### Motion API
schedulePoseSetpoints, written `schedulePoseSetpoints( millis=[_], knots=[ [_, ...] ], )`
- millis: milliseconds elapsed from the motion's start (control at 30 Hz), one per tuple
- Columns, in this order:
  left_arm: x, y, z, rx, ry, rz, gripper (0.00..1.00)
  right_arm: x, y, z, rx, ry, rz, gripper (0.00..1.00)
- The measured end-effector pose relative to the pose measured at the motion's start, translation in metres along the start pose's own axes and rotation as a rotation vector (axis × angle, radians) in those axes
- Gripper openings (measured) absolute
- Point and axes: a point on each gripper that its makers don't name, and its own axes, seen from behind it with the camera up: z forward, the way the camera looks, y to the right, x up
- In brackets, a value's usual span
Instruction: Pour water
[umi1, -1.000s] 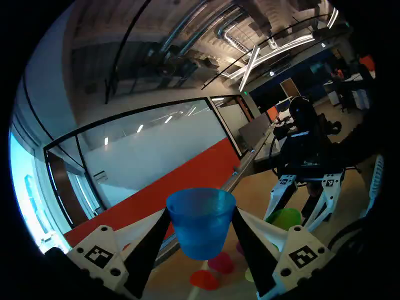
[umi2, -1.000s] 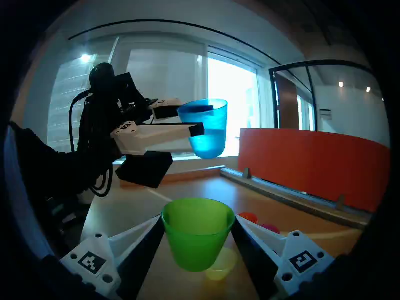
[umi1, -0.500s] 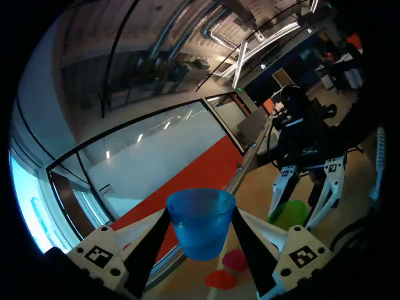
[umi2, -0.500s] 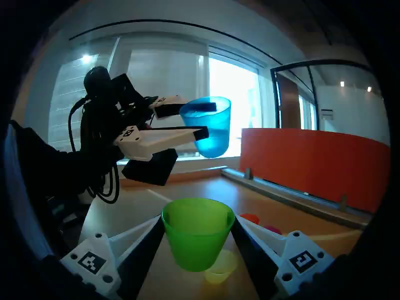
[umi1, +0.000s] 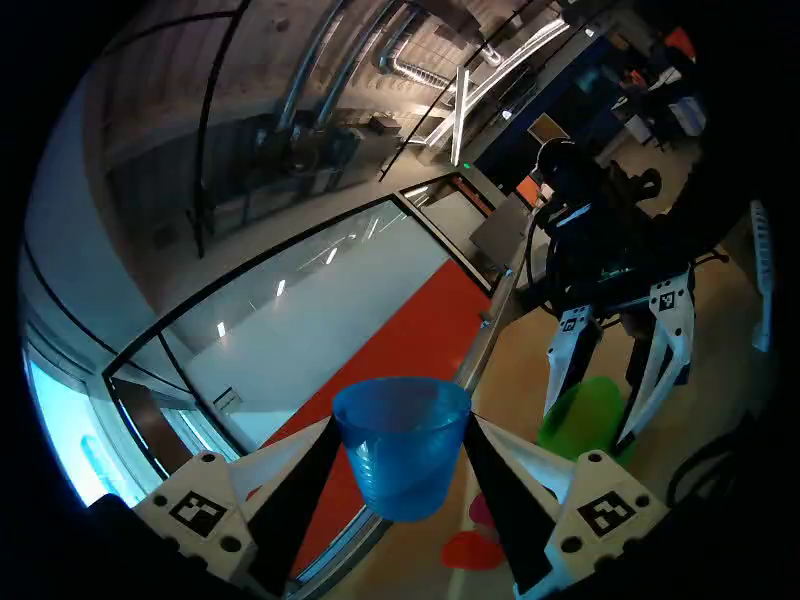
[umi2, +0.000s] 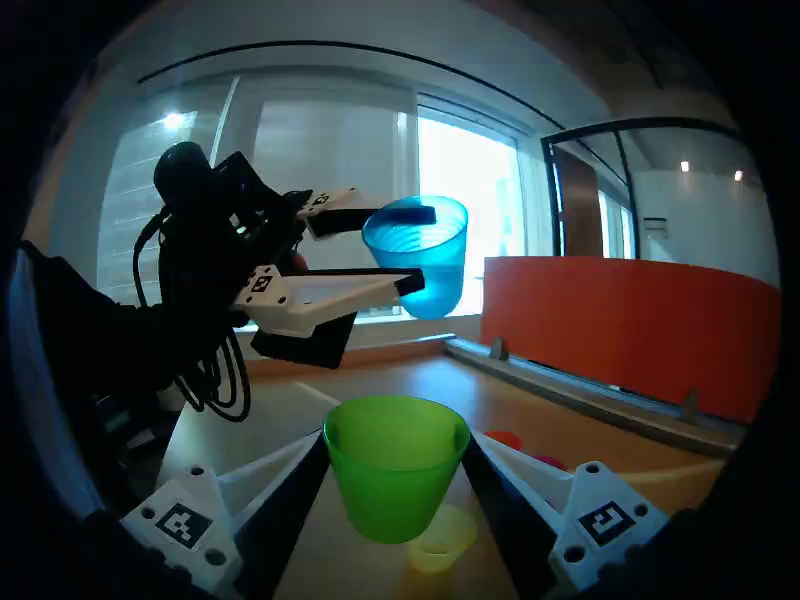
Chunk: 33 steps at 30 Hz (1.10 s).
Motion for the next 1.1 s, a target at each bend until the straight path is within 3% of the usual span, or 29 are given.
schedulePoseSetpoints(
  millis=[467, 1100],
  knots=[
    [-0.002, 0.006, 0.003, -0.004, -0.003, 0.080, 0.86, -0.004, 0.005, 0.001, -0.004, 0.005, 0.008, 0.92],
    [-0.001, 0.013, 0.018, -0.016, 0.000, 0.188, 0.86, -0.008, 0.010, 0.003, -0.007, 0.006, 0.008, 0.92]
  ],
)
